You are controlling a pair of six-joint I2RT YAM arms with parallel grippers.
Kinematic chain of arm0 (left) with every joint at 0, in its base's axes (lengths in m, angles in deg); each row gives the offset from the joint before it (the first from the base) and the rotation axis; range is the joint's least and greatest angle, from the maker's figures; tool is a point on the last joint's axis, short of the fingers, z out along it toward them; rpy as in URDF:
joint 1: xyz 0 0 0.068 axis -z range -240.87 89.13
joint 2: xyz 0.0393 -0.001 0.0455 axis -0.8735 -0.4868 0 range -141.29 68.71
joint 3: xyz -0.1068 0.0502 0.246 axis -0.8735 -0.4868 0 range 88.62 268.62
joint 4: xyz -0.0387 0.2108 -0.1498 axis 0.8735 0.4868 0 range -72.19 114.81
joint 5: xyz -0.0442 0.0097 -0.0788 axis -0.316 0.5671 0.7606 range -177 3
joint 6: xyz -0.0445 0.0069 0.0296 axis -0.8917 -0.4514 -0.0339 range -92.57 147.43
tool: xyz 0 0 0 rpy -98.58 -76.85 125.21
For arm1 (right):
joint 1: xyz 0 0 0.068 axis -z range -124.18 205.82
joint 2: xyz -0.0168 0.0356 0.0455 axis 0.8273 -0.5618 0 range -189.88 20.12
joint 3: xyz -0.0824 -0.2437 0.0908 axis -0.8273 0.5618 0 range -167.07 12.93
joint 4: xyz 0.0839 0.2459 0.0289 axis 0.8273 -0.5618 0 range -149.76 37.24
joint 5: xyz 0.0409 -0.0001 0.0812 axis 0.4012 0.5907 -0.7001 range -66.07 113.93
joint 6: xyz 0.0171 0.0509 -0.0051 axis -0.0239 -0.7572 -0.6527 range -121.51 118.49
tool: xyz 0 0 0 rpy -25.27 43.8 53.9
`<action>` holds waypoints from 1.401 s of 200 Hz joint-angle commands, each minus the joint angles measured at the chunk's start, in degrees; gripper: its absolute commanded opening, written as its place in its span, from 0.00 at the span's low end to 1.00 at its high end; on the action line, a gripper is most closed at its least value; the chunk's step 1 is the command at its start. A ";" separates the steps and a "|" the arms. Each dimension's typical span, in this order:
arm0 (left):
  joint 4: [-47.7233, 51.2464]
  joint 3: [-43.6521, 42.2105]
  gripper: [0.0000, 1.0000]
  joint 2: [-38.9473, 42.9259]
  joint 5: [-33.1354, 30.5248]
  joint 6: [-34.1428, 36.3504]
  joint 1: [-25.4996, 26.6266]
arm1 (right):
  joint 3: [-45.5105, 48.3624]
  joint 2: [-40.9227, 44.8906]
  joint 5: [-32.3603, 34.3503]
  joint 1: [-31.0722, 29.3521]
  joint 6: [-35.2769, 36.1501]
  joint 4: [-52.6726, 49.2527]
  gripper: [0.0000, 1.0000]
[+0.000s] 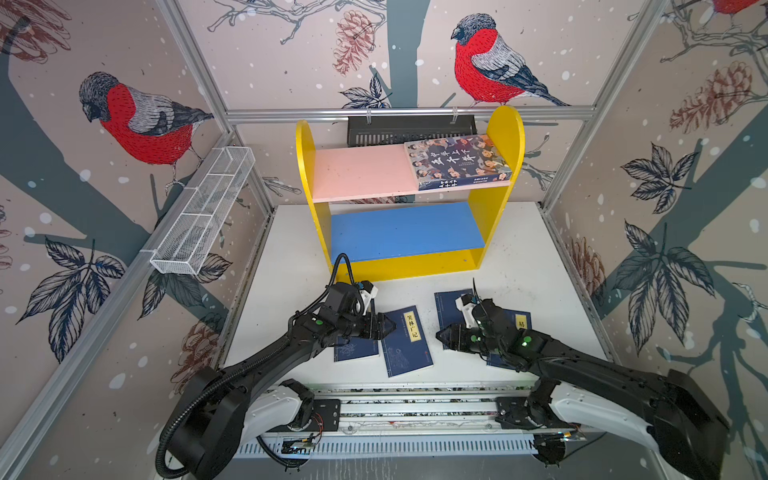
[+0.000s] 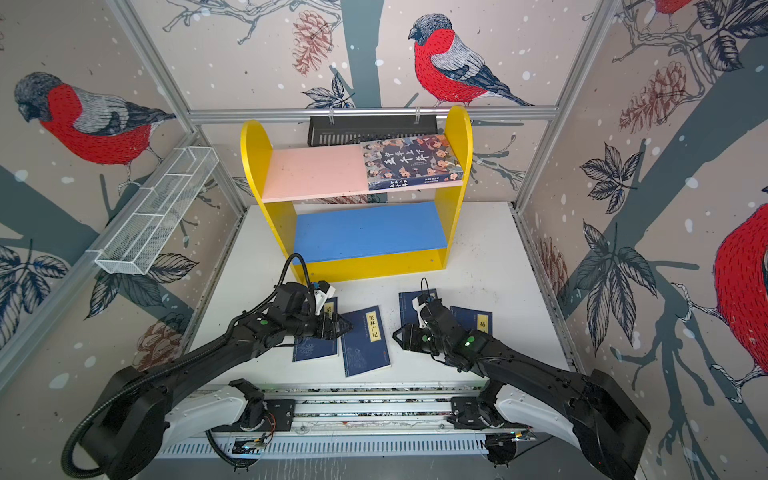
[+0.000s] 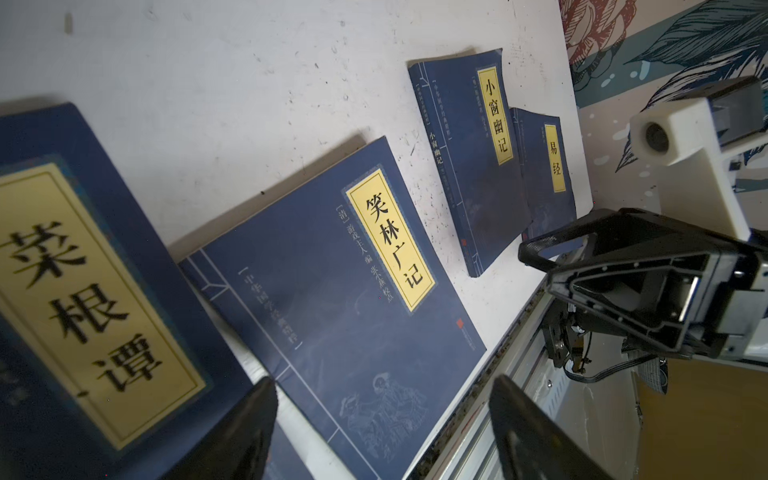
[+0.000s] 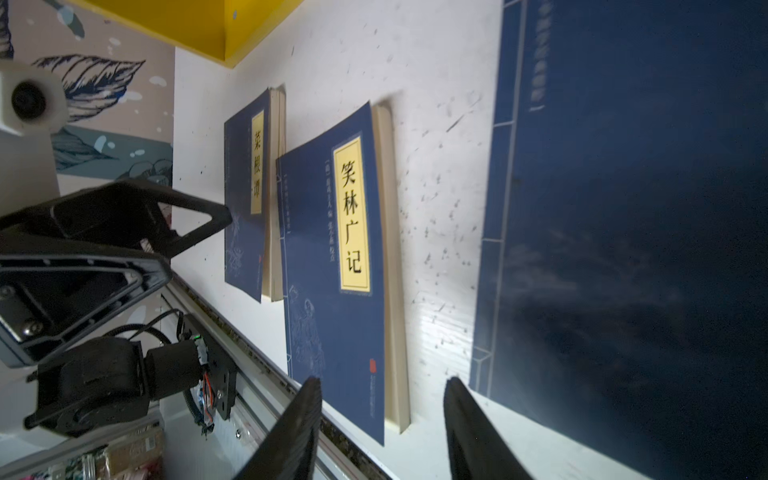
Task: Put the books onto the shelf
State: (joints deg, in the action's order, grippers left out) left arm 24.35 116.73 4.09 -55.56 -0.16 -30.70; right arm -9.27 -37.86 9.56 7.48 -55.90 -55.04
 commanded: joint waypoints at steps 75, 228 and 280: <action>-0.80 -0.14 0.83 -1.03 1.03 2.21 -0.21 | -9.21 -18.77 5.41 -5.45 1.76 5.15 0.50; -4.06 -2.50 0.82 -5.20 9.63 -3.68 1.19 | -12.59 -27.14 3.56 -2.89 4.29 4.50 0.48; 0.13 -1.43 0.81 -7.14 3.48 -2.49 1.38 | -10.90 -24.43 2.54 -1.02 3.77 5.25 0.48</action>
State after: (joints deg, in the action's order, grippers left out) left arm 22.96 114.51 -2.38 -48.68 -4.01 -29.25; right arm -20.78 -63.56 13.15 5.82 -52.34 -50.82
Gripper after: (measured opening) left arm 0.823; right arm 0.477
